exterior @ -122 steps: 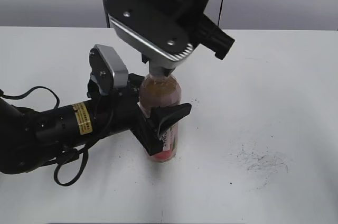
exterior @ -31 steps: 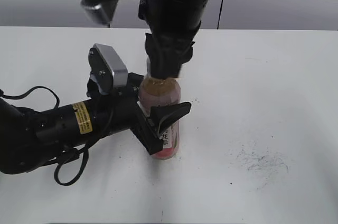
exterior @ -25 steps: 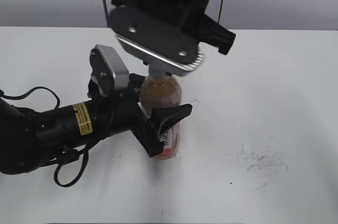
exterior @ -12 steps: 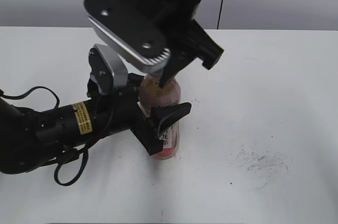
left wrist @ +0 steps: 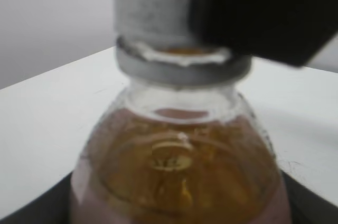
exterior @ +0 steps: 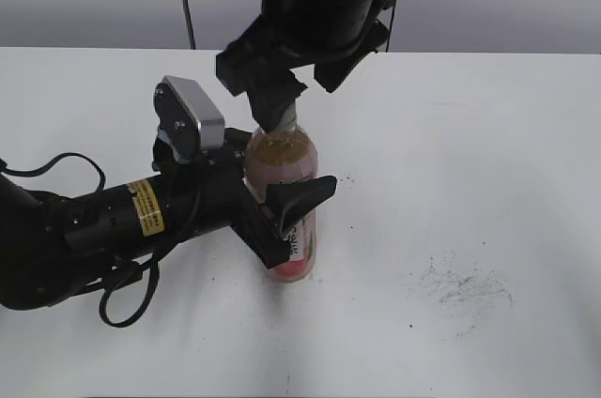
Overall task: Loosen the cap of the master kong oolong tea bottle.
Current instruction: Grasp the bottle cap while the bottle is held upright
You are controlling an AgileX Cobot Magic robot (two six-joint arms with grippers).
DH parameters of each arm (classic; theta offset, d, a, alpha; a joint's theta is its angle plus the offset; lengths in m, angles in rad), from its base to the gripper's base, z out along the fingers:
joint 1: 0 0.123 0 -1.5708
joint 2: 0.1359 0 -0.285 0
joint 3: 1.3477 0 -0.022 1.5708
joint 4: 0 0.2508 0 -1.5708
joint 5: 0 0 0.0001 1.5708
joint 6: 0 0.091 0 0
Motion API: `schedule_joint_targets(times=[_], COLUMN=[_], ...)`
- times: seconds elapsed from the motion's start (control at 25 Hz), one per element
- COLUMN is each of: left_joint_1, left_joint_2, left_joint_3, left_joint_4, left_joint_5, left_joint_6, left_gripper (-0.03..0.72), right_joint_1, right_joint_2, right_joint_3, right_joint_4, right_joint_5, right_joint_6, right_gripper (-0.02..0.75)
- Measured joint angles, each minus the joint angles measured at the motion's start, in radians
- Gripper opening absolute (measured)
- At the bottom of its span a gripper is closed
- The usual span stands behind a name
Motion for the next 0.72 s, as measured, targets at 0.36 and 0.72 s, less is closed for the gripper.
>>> schedule_joint_targets(times=[0.36, 0.72], left_joint_1=[0.0, 0.0], left_joint_2=[0.0, 0.0], left_joint_3=[0.0, 0.0], left_joint_4=[-0.005, -0.007], left_joint_5=[0.002, 0.002], left_joint_6=[0.0, 0.0], left_gripper=[0.442, 0.442], right_joint_1=[0.0, 0.0], right_joint_2=[0.0, 0.0], right_joint_3=[0.0, 0.0], right_joint_4=[0.058, 0.065], right_joint_5=[0.0, -0.002], right_joint_6=[0.155, -0.217], right_gripper=[0.45, 0.267])
